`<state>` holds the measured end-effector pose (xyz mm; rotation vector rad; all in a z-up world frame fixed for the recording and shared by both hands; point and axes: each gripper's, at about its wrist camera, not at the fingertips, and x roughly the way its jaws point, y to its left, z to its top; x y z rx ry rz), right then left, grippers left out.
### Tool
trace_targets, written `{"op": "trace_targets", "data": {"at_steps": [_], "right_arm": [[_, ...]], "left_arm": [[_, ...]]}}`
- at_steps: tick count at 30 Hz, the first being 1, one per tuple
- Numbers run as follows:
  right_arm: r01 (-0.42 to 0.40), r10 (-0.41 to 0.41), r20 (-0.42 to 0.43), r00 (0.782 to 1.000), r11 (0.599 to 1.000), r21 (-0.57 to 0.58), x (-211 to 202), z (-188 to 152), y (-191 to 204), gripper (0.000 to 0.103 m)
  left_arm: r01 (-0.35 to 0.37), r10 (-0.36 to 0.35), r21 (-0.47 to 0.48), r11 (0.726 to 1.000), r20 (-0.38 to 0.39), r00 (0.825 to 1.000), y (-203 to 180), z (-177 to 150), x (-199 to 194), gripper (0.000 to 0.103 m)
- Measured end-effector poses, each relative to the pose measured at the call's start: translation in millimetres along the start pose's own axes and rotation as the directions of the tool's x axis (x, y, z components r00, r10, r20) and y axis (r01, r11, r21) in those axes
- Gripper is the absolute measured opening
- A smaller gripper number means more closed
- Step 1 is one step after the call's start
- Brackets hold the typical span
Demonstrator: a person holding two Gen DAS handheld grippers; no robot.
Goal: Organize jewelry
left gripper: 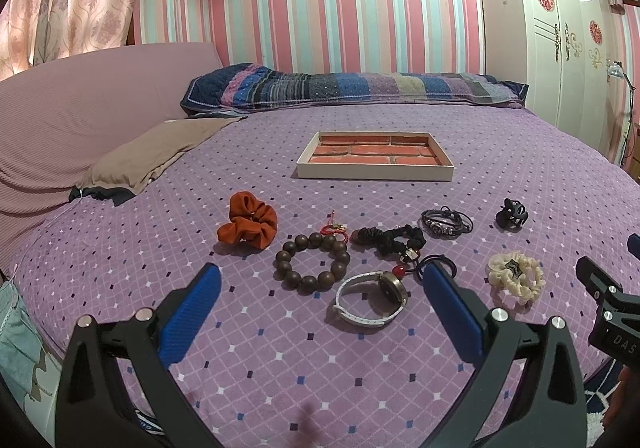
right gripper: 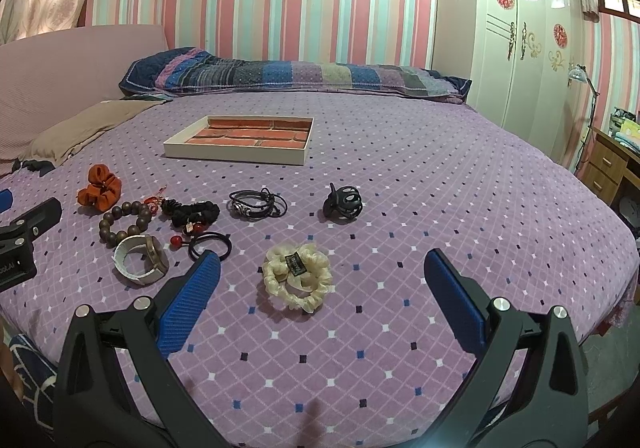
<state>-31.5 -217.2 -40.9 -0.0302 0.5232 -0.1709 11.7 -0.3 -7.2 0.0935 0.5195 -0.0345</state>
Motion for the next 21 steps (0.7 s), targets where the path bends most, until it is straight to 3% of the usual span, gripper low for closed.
{"op": "trace_targets", "data": {"at_steps": [21], "right_arm": [[-0.002,0.002,-0.014,1.000,1.000,0.000,4.6,-1.5,1.3,0.099]], "left_arm": [[0.004,-0.004,-0.003,1.000,-0.010,1.000,0.5,-1.6,3.6,0.099]]}}
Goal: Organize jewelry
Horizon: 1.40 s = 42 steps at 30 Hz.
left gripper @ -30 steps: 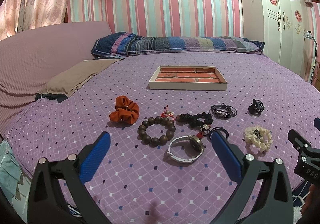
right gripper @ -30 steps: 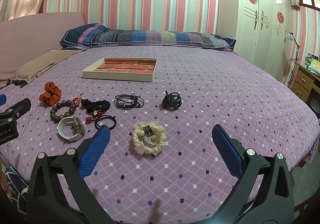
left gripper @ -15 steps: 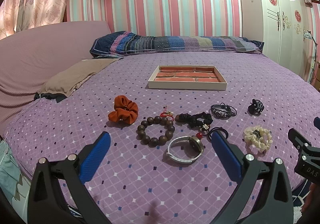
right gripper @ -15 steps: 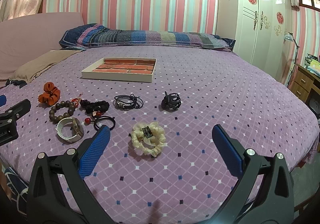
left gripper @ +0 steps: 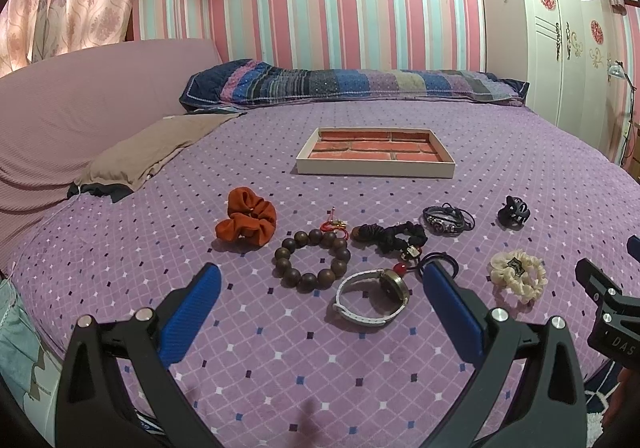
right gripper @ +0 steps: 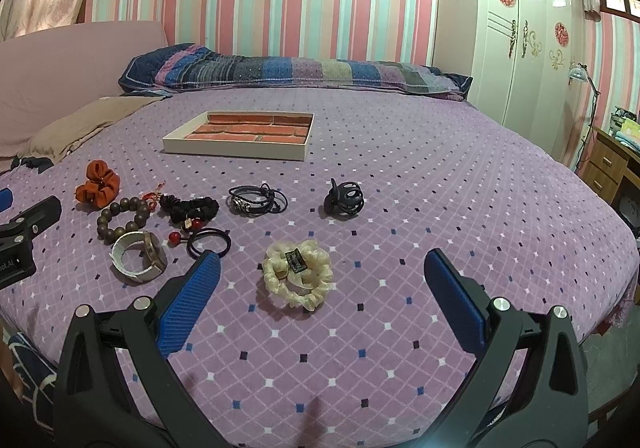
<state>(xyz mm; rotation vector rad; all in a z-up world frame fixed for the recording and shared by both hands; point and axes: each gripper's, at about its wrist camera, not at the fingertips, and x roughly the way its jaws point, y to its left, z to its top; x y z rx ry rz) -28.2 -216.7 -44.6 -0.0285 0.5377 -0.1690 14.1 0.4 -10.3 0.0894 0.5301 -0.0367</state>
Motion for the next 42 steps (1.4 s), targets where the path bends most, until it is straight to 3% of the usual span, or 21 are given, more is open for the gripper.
{"op": "trace_targets", "data": {"at_steps": [42], "right_arm": [[0.004,-0.005,-0.030,1.000,1.000,-0.008,27,7,2,0.099]], "left_arm": [[0.042,-0.044,-0.036,0.998,-0.053,0.998,9,7,25,0.099]]}}
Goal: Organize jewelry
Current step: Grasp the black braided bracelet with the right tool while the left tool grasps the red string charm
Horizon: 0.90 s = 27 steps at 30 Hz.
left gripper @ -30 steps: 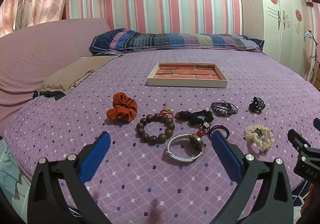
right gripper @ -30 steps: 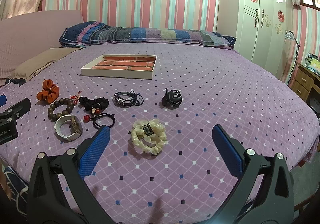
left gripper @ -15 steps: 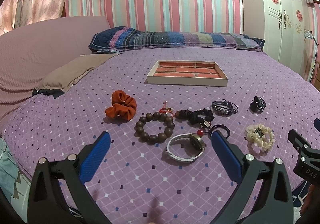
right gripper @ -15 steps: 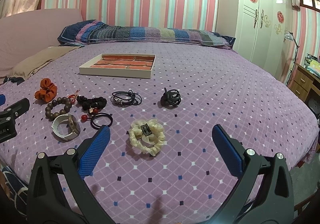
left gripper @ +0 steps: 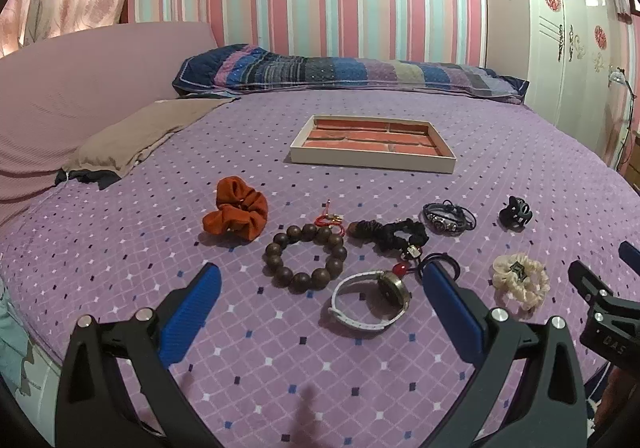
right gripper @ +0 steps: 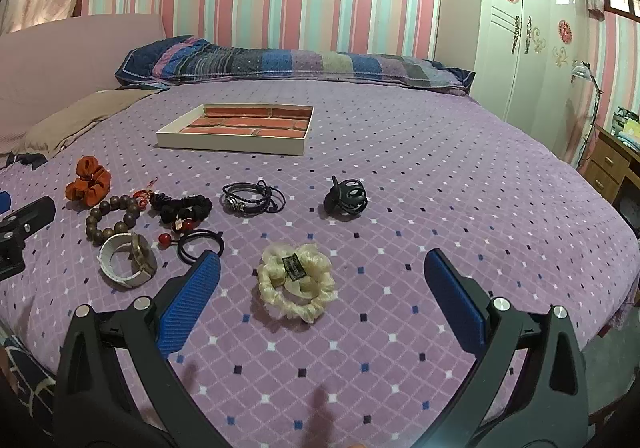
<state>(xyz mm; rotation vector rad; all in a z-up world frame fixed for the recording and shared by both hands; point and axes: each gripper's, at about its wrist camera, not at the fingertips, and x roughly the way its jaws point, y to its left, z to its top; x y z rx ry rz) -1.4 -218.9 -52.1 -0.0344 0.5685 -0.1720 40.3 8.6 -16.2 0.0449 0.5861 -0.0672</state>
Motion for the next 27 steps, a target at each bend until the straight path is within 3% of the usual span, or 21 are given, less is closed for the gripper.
{"op": "trace_targets", "data": {"at_steps": [10,17,21,27], "right_arm": [[-0.009,0.009,0.000,1.000,0.999,0.033,34,31,4,0.099],[-0.018,0.018,-0.025,1.000,1.000,0.015,69,56,14,0.099],[-0.033,0.034,-0.067,0.997,0.999,0.020,94,62,18,0.099],[-0.035,0.038,-0.124,0.992,0.999,0.033,128,66,21,0.099]], "left_arm": [[0.006,-0.006,0.023,1.000,0.005,1.000,5,24,23,0.099],[0.034,-0.027,0.074,0.997,-0.094,0.995,2,44,67,0.099],[0.021,-0.006,0.111,0.994,-0.137,0.990,0,47,94,0.099],[0.021,-0.006,0.086,0.996,-0.169,0.986,7,53,124,0.099]]}}
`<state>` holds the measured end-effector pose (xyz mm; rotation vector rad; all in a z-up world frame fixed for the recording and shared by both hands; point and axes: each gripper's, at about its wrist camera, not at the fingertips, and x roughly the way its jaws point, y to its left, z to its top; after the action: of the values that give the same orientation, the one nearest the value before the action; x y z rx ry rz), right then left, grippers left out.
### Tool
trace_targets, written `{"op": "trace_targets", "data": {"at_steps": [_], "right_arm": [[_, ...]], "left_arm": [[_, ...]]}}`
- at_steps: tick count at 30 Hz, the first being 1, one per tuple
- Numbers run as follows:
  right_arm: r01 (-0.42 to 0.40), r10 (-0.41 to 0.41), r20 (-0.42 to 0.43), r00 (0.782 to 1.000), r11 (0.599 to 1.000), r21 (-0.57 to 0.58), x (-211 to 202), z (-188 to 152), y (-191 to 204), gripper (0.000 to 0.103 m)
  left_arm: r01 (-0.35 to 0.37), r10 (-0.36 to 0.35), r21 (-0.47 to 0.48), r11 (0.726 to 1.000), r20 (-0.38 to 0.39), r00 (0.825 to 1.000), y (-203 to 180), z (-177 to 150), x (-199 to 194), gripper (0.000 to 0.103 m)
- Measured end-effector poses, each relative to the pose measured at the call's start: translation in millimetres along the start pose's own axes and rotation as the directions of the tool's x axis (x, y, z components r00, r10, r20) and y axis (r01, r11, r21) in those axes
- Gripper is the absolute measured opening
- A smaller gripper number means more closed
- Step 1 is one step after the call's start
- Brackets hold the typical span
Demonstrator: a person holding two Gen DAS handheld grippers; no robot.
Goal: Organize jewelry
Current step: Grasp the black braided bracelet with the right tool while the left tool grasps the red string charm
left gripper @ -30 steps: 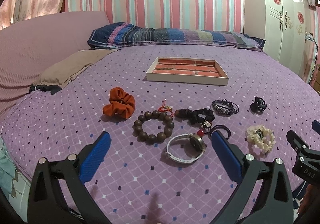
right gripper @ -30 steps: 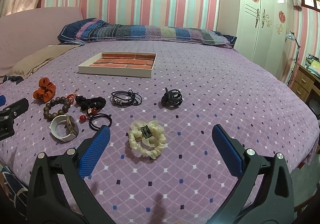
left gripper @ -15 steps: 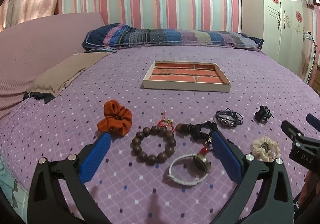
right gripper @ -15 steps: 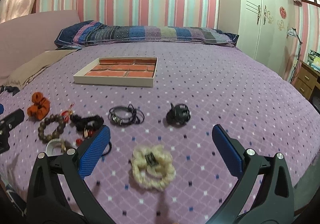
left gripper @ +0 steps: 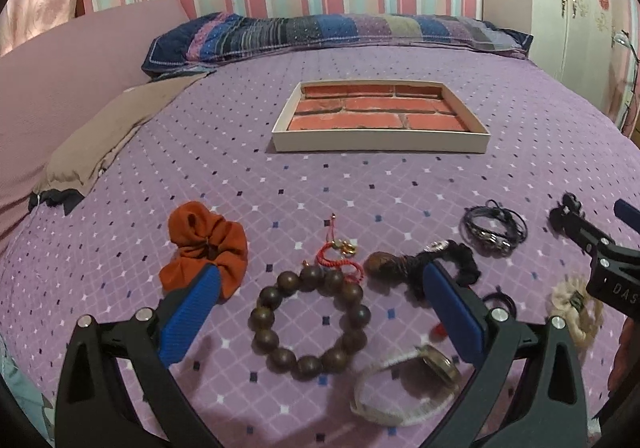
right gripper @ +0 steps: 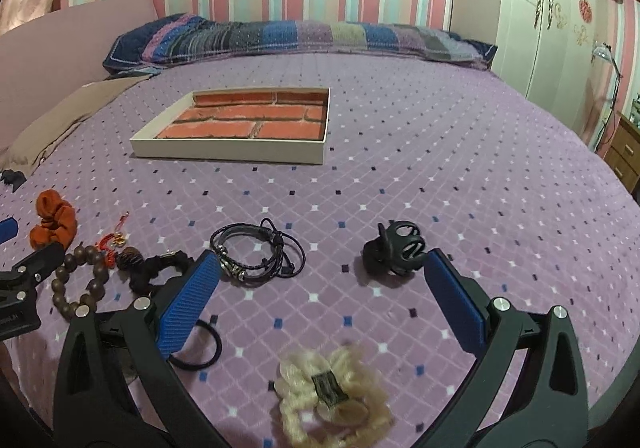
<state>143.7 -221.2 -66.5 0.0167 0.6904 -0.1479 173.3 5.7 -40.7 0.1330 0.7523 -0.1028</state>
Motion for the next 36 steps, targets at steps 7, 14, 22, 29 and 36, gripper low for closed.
{"op": "trace_targets", "data": {"at_steps": [7,14,22,29,36], "right_arm": [[-0.004,0.003,-0.045,0.999,1.000,-0.011,34,6,9,0.099],[-0.006,0.005,-0.064,0.998,1.000,-0.020,57,4,14,0.099],[-0.002,-0.001,-0.086,0.996,1.000,-0.031,80,4,19,0.094],[-0.026,0.022,-0.114,0.993,0.999,-0.032,93,2,21,0.083],[-0.035,0.032,-0.123,0.992,0.999,-0.022,97,4,21,0.081]], "left_arm": [[-0.001,0.000,-0.037,0.999,-0.026,1.000,12,9,31,0.099],[0.034,-0.036,-0.052,0.998,-0.041,0.999,17,8,57,0.099],[0.066,-0.067,-0.036,0.997,-0.035,0.997,16,7,75,0.098],[0.089,-0.089,-0.015,0.996,-0.052,0.995,16,8,88,0.085],[0.105,-0.105,-0.007,0.994,-0.116,0.988,19,5,107,0.068]]}}
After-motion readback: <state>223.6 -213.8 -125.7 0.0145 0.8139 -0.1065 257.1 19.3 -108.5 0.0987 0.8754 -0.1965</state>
